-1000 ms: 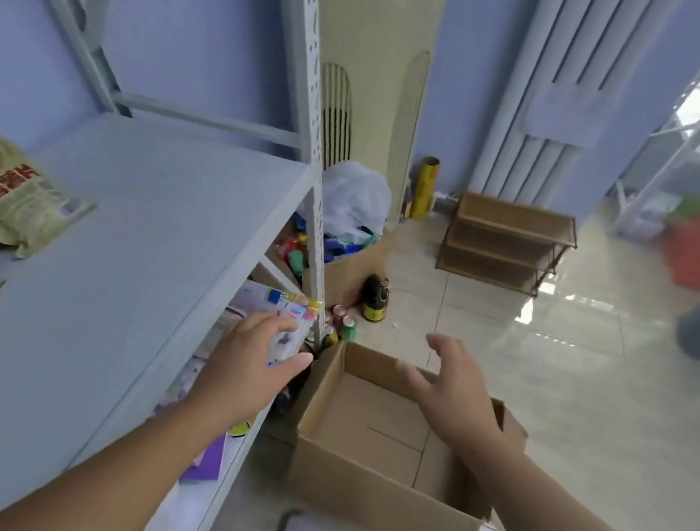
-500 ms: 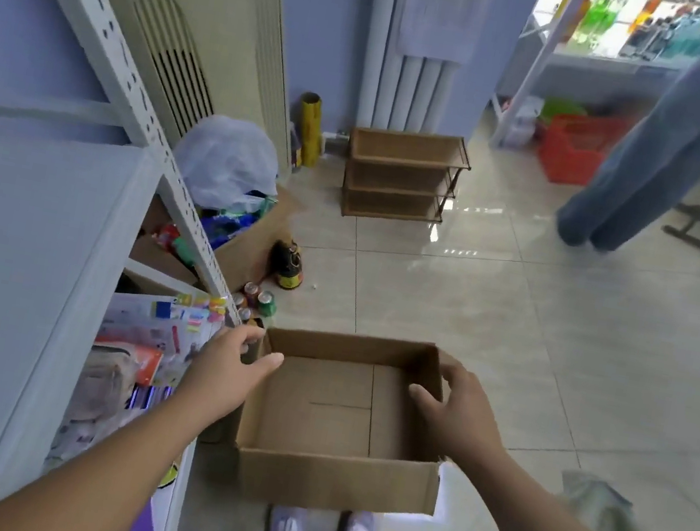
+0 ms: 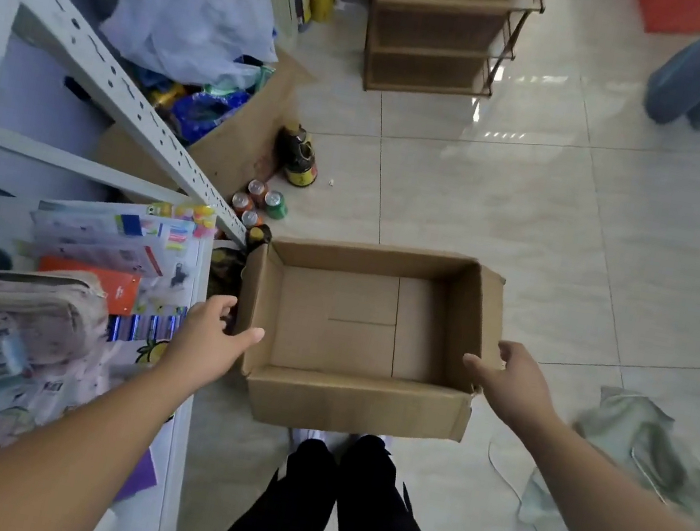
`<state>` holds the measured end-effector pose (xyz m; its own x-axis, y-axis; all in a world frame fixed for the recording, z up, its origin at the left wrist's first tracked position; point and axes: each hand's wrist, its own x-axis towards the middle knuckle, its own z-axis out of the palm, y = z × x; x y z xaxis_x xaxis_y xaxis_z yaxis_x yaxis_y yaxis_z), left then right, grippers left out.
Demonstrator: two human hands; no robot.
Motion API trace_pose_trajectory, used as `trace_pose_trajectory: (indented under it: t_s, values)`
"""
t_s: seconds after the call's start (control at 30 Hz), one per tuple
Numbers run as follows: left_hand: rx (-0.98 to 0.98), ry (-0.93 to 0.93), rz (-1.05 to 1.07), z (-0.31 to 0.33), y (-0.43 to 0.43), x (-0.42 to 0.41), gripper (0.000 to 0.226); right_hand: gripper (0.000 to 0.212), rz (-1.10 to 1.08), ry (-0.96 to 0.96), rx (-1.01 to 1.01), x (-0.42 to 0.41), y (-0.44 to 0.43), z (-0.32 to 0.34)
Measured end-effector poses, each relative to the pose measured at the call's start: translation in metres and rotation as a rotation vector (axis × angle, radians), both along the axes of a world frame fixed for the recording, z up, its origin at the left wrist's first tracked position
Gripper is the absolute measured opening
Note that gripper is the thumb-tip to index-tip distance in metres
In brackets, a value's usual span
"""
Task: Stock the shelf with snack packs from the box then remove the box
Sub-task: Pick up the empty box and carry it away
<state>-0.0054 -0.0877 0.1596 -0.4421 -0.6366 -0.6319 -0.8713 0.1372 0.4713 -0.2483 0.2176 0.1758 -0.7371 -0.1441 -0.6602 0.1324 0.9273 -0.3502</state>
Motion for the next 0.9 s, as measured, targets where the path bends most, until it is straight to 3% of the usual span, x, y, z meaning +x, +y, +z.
trace_pose_trajectory:
  t_s: [0.2,0.47,0.53,0.63,0.77,0.83,0.9]
  values:
    - [0.064,-0.106,0.019,-0.090,-0.005,0.005,0.076,0.063,-0.019,-0.075,0.088,-0.018,0.001,-0.092]
    - [0.089,-0.231,0.096,-0.192,-0.005,0.011,0.087,0.093,-0.110,-0.105,0.146,-0.043,0.029,-0.199]
    - [0.090,-0.261,0.125,-0.209,-0.004,0.007,0.091,0.085,-0.120,-0.108,0.177,-0.048,0.036,-0.221]
    - [0.152,-0.323,0.178,-0.233,-0.003,0.008,0.087,0.056,-0.123,-0.130,0.186,-0.049,0.039,-0.243]
    - [0.203,-0.345,0.270,-0.267,0.002,0.014,0.058,0.014,-0.165,-0.120,0.177,-0.042,0.047,-0.271]
    - [0.173,-0.353,0.352,-0.285,0.008,0.018,0.055,0.008,-0.232,-0.081,0.178,-0.035,0.050,-0.284]
    - [0.123,-0.357,0.431,-0.301,0.013,0.024,0.048,0.017,-0.298,-0.064,0.164,-0.025,0.055,-0.297]
